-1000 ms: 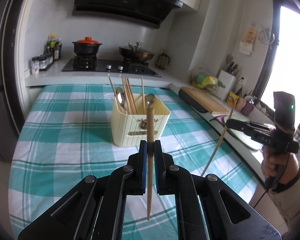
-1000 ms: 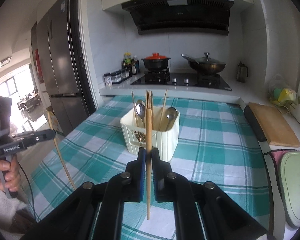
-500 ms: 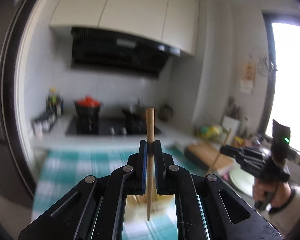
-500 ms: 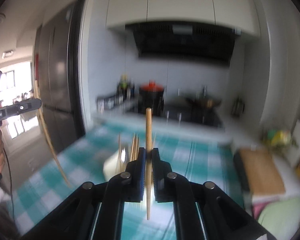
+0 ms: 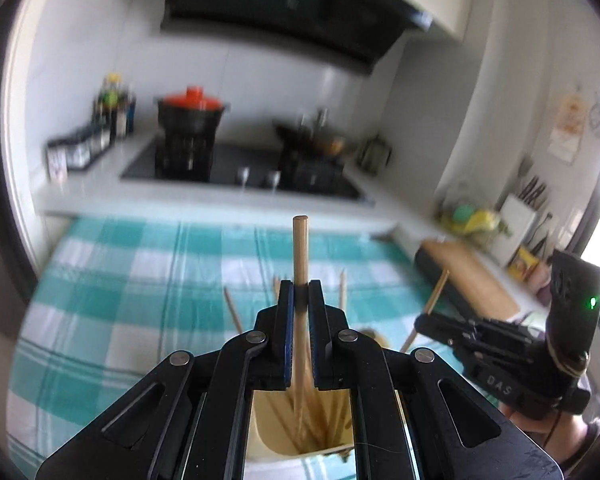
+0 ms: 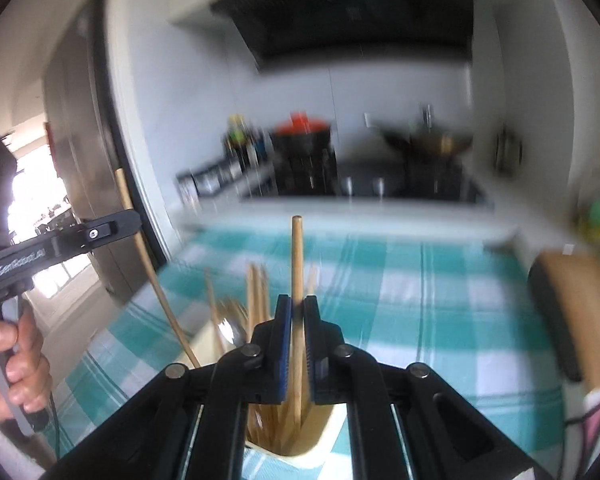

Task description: Organize utensils

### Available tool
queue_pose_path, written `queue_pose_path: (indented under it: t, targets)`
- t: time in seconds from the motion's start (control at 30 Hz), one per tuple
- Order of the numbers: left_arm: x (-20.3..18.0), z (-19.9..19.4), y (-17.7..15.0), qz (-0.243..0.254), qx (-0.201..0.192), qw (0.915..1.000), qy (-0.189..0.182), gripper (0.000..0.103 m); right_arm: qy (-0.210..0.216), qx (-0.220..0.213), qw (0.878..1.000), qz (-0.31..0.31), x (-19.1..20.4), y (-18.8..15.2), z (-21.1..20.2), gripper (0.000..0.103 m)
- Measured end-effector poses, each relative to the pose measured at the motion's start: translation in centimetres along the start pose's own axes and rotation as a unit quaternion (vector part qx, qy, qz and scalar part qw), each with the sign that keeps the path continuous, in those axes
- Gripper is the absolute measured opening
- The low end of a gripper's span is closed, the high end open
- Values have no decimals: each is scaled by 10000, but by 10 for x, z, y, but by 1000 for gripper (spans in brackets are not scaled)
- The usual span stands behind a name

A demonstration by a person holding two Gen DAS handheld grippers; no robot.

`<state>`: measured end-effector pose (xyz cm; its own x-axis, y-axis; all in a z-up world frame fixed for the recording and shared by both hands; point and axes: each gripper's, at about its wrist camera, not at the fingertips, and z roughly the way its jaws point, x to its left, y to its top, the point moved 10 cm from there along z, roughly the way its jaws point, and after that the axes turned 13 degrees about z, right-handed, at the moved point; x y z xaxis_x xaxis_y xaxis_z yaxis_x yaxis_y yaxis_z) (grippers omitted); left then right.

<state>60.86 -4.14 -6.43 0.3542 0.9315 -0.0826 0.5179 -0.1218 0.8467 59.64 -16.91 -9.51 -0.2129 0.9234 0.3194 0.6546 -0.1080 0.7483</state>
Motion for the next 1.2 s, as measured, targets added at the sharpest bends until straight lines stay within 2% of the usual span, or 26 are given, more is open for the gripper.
queue_pose_path:
  t: [0.1,0.17,0.23,0.3,0.33,0.37,0.4,0.43,0.5,0.53,0.63,0.67,0.73,0.9,1.07,1.2]
  targets:
    - [-1,24,-20,71,359,9993,-9,6,-95,387,9992,105,-10,-16,28,7]
    - [-1,26,-31,118,527,9985,92,16,-220,488,9985,110,-16,-22,37,10]
    - [0,14,-36,103,511,9985,176,56,-365,478,9981,141,-21,-22,36,12]
    - [1,-13,-32,129,275,9990,316,75,-455,244,9986,141,-21,-15,19,34]
    - [-1,-30,-29,194,125,9989,404,84,-491,52,9987,134,-20,-9,5,40]
    - [-3,-49,-26,279,-16,9983,518,89,-509,-188,9985,124,-17,-4,-14,51]
    - [-5,-67,-23,368,-156,9970,656,99,-490,-388,9980,105,-13,3,-30,61]
    - [-9,-85,-21,461,-306,9952,804,103,-483,-649,9967,47,-7,6,-54,65]
    - [-20,-126,-20,701,-620,9883,1205,103,-569,-1041,9929,-68,5,12,-91,82]
    - [-25,-143,-23,798,-670,9845,1411,103,-577,-1284,9899,-152,13,10,-117,84]
    - [-40,-176,-40,829,-538,9782,1826,103,-631,-1694,9831,-271,31,-5,-171,94]
    - [-46,-187,-46,763,-572,9774,1888,103,-666,-1801,9811,-253,35,-12,-184,103]
    - [-55,-203,-59,637,-616,9783,1871,103,-640,-1940,9787,-175,43,-31,-210,103]
    - [-65,-229,-90,249,-527,9842,1672,103,-519,-1630,9853,-60,60,-82,-234,103]
    - [-74,-250,-106,340,-402,9787,1985,103,-758,-1505,9856,-155,67,-114,-250,103]
    - [-85,-264,-110,362,-451,9813,1834,103,-791,-1471,9858,-161,73,-128,-263,103]
